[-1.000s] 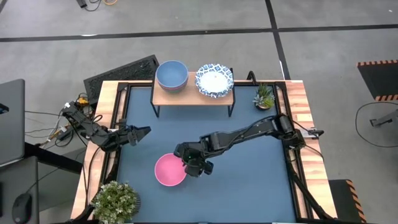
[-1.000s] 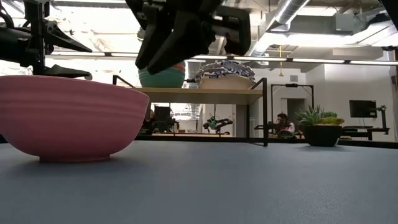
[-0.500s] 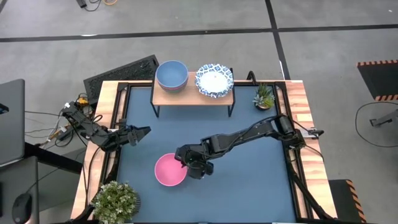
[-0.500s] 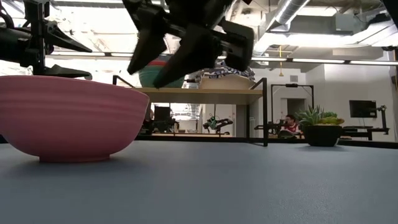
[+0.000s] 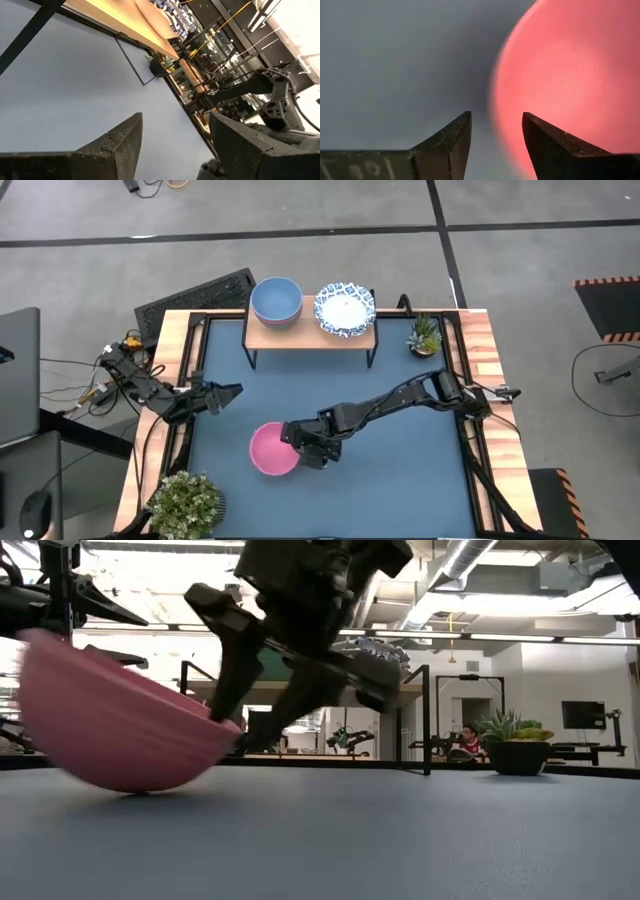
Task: Place and stack bowls onto a shelf
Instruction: Stack the pink bowl on top of the blue bowl on the shelf
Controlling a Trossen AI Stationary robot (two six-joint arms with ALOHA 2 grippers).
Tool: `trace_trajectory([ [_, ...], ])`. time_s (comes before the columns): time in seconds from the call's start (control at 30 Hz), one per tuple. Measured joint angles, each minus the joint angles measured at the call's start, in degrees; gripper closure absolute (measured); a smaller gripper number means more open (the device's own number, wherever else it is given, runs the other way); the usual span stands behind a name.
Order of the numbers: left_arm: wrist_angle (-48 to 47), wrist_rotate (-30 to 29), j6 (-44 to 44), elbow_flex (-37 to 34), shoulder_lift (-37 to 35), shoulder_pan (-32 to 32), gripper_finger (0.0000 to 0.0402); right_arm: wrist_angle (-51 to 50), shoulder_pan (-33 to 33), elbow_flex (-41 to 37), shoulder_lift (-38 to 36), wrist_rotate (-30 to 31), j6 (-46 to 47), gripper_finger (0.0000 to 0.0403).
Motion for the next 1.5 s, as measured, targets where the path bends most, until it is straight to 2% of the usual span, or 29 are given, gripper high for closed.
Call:
trace_trajectory([
  [0.3,0.0,-0.02,0.03,0.0,0.1,0.0,0.0187,4.01,-0.11,0.11,-0.03,2.27,0.0,0.0211],
  [0.63,-0.02,-0.26,0.06,0.0,0.09,0.0,0.0187,8.14,-0.61,0.11,0.02,1.87,0.03,0.0278],
  [0.9,-0.15,-1.12,0.08,0.0,0.09,0.0,0.0187,7.58,-1.25,0.11,0.13,1.83,0.18,0.037],
  [1.0,-0.15,-1.13,0.03,0.0,0.09,0.0,0.0187,7.65,-0.87,0.11,0.13,2.43,0.21,0.0376],
  [1.1,-0.13,-1.15,-0.47,0.0,0.09,0.0,0.0187,7.27,-0.17,0.08,-0.36,6.16,1.86,0.0376],
  [1.3,-0.07,-1.12,-2.24,0.0,0.09,0.0,0.0187,0.63,-0.02,0.08,-6.89,10.21,7.52,0.0376],
  [1.5,0.22,-1.11,-2.61,0.0,0.08,0.0,0.0187,-3.07,-2.99,0.27,-17.97,16.2,11.14,0.0376],
])
